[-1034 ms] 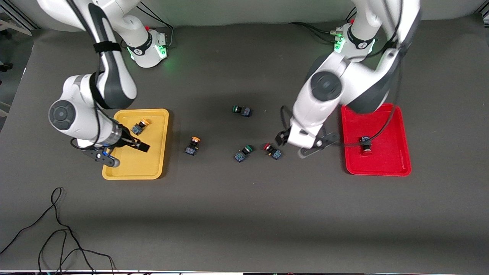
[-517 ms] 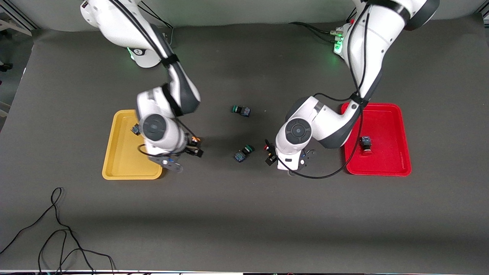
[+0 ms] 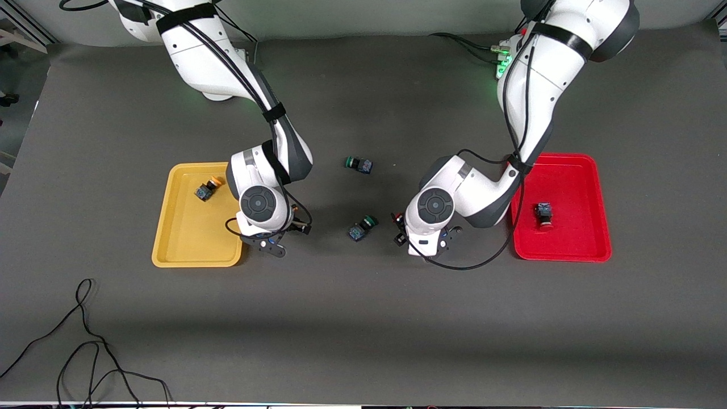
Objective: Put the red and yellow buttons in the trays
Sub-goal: 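Grasp the orange button with the right gripper while the left gripper grasps red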
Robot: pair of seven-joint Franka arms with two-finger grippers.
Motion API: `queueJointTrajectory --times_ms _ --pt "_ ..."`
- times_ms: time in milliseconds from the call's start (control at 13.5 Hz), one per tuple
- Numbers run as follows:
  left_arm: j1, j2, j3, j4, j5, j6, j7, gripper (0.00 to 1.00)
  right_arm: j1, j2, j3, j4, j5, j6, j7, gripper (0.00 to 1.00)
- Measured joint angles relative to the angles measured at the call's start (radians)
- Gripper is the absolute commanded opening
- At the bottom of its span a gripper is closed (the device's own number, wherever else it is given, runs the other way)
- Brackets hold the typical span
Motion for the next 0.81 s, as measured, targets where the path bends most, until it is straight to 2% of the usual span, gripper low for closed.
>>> queueJointTrajectory --times_ms 148,222,369,443,665,739,812 --pt "-0.001 0.0 0.002 0.0 0.002 0.0 -0.001 0.32 0.0 0.0 0.011 -0.056 0.0 0.069 0.0 0.99" --pt "-0.001 0.001 0.003 0.0 0.002 0.0 -0.001 0.3 0.0 0.0 0.018 -0.084 0.0 0.102 0.0 0.87" --pt "-0.001 0.001 0.004 0.008 0.002 -0.003 -0.001 0.21 0.0 -0.003 0.025 -0.105 0.0 0.136 0.0 0.57" --pt "-0.001 -0.002 0.005 0.018 0.003 -0.008 -0.001 0.19 0.0 -0.009 0.025 -0.106 0.0 0.136 0.0 0.47" --pt "0.007 -0.061 0.004 0.091 -0.002 -0.152 0.035 0.12 -0.001 -0.037 0.025 -0.111 0.0 0.128 -0.001 0.34" --pt "0.015 -0.109 0.003 0.116 -0.027 -0.228 0.087 0.1 -0.003 -0.043 0.023 -0.114 0.0 0.127 -0.001 0.27" --pt "0.026 -0.169 0.003 0.133 -0.061 -0.301 0.16 0.06 -0.004 -0.049 0.023 -0.115 0.0 0.124 -0.001 0.25"
